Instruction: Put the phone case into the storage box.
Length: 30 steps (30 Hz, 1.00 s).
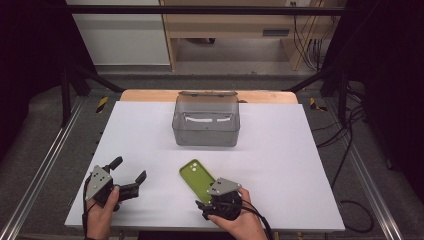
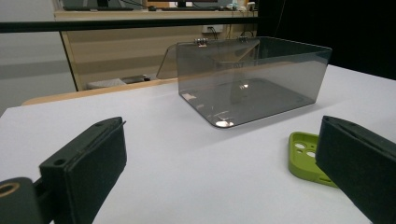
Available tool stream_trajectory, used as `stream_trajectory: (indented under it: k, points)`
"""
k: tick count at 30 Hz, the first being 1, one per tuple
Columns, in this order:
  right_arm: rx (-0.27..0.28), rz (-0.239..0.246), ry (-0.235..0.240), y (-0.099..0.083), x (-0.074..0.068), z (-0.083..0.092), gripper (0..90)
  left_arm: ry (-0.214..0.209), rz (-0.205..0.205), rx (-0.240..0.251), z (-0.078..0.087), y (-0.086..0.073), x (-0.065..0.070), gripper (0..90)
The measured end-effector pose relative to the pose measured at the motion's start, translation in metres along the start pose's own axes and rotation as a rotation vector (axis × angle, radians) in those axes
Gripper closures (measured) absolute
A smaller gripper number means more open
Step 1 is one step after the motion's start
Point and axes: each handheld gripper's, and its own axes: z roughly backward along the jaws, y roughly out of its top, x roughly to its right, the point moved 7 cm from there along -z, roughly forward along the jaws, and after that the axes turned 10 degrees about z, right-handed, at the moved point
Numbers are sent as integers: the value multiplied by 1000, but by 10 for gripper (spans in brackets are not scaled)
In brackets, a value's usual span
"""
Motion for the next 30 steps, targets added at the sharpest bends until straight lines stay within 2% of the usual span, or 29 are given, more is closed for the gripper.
stream_trajectory:
  k: [1, 2, 5, 8, 10, 11, 13, 14, 15, 17, 21, 26, 29, 30]
  points:
    - [-10, 0, -2, 0, -4, -2, 175, 1, 0, 0, 0, 0, 0, 19]
    - [-17, 0, -2, 0, -4, -3, 153, 1, 0, 0, 0, 0, 0, 19]
    - [-29, -3, 8, -1, -8, -6, 141, 1, -2, -1, 0, 0, 0, 19]
    - [-43, 6, 15, -3, -12, -10, 290, -1, -4, -3, -1, 0, 1, 19]
    - [-53, 6, 12, -4, -12, -11, 325, -3, -5, -7, -1, -1, 2, 19]
    - [-60, 6, 15, -6, -13, -13, 425, -3, -6, -7, -1, -1, 1, 19]
    - [-65, 8, 12, -7, -13, -14, 452, -2, -5, -6, -1, -1, 1, 19]
    - [-65, 8, 9, -7, -14, -15, 517, -2, -4, -5, 0, -1, 1, 19]
    - [-65, 8, 9, -7, -14, -15, 517, -1, -1, -1, 0, 0, 1, 19]
    - [-53, 9, 15, -6, -16, -14, 599, -1, 2, 1, 0, 0, 0, 19]
    - [-54, 9, 4, -10, -17, -15, 662, -2, 3, -2, -1, 0, 0, 19]
    - [-52, 9, -3, -14, -17, -15, 693, -6, 4, -2, -1, 0, 1, 19]
    - [-53, 22, -9, -14, -18, -15, 696, -9, -2, -6, -2, -1, 2, 19]
    - [-52, 54, -22, -14, -19, -16, 702, -12, -4, -11, -3, -2, 3, 19]
